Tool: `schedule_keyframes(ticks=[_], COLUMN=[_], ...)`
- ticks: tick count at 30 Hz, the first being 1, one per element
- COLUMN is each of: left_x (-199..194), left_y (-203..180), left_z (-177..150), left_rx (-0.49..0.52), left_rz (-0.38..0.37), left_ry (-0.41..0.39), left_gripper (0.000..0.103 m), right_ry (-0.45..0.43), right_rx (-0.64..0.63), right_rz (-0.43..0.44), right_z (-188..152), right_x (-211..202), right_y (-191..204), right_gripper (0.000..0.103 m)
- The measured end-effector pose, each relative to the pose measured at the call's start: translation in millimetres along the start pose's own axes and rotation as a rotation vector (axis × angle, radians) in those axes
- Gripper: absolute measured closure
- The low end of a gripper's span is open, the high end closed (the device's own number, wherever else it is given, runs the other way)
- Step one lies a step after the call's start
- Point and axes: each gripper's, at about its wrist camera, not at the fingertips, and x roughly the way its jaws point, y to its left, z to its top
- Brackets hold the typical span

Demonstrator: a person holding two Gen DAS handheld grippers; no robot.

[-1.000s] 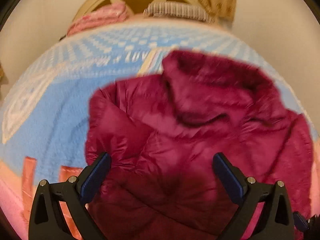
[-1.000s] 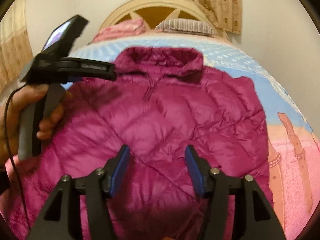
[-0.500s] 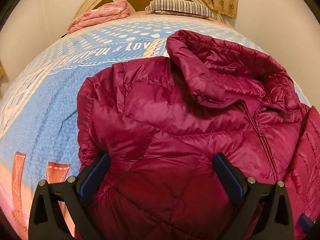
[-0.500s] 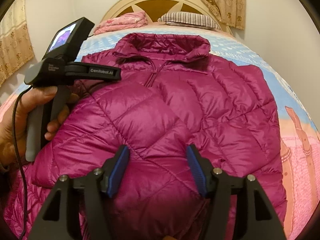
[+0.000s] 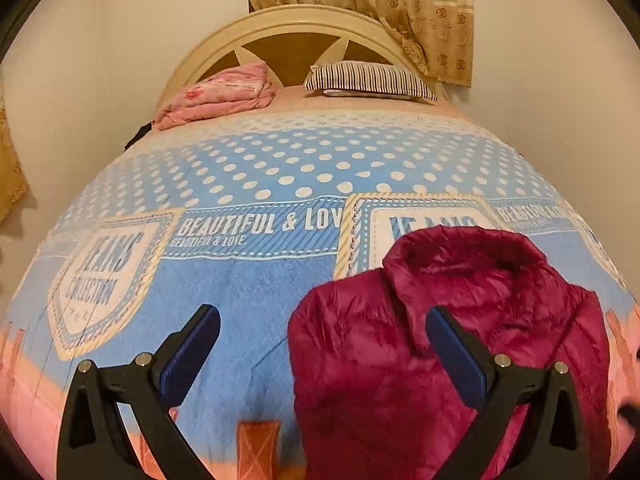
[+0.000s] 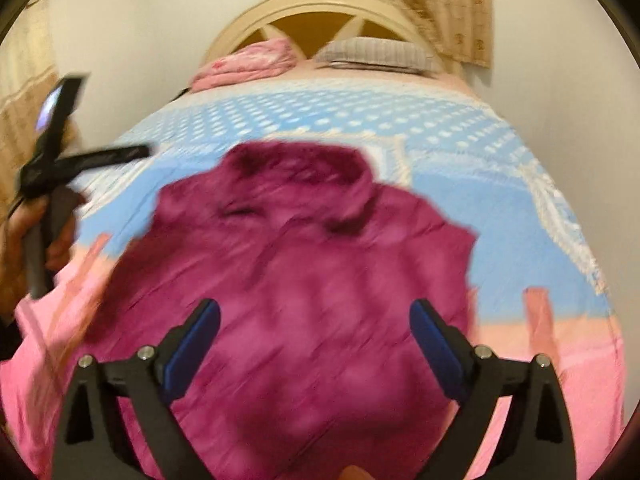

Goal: Fold large clothes

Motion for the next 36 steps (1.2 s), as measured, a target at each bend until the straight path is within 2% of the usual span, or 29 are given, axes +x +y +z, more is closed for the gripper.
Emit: schedule_keyframes(ticks=[3, 8, 12, 14, 15, 16, 17, 18, 19, 20, 23, 27, 33, 36], left_x=[24.7, 61.1, 103.5, 117.6, 124.5, 128.7, 133.8, 137.5, 139.1, 135.4, 117.6, 100.2, 103.1, 105.3], left_y=[-15.5, -50.8, -73.4, -77.8, -79.0, -79.8, -79.6, -79.0, -78.0, -74.4, -68.7, -67.2, -75.1, -77.4], left_z=[8.7, 17.9, 26.1, 26.8, 26.1, 25.5, 24.5, 23.2, 22.4, 21.1, 15.8, -4.2, -40.5, -47.7], left_rx=[0.013, 0.084, 0.144, 0.153, 0.159, 0.163, 0.165, 0.163, 0.162, 0.151, 0.124, 0.107, 0.158, 0.179], left_rz=[-0.019, -0.026, -0.003, -0.003, 0.000, -0.006, -0.027, -0.055, -0.073, -0.075, -0.086, -0.117, -0.071, -0.054], left_ry=[0.039, 0.061, 0.082, 0.094, 0.097, 0.099, 0.114, 0.136, 0.155, 0.149, 0.104, 0.102, 0.127, 0.122], left_gripper=[0.001, 0.001, 0.001, 0.002, 0.009, 0.017, 0.039, 0.068, 0.082, 0.090, 0.090, 0.091, 0.091, 0.091], right_ry=[0.031, 0.049, 0.031, 0.053, 0.065, 0.070, 0.073, 0.074, 0.072, 0.067, 0.045, 0.041, 0.079, 0.096], right_rx=[0.049, 0.074, 0.041, 0.045, 0.043, 0.036, 0.025, 0.015, 0.008, -0.007, -0.058, -0.090, -0.100, -0.123], right_rz=[-0.013, -0.024, -0.068, -0.063, -0.070, -0.070, -0.068, -0.067, -0.064, -0.059, -0.081, -0.094, -0.109, -0.128], right_z=[26.3, 60.8, 90.5, 95.6, 97.0, 97.6, 97.5, 96.9, 95.8, 93.5, 84.7, 68.8, 43.5, 33.3], right_x=[35.1, 79.2, 115.5, 133.1, 144.0, 149.2, 154.9, 158.6, 159.5, 159.2, 150.4, 141.7, 143.6, 146.3], right_y=[-22.1, -36.8, -40.2, -43.0, -44.3, -44.8, -44.8, -45.5, -45.3, -44.7, -42.6, -45.3, -46.4, -45.4], right_gripper=[0.006, 0.007, 0.016, 0.026, 0.031, 0.047, 0.063, 0.071, 0.084, 0.091, 0.094, 0.096, 0.099, 0.100])
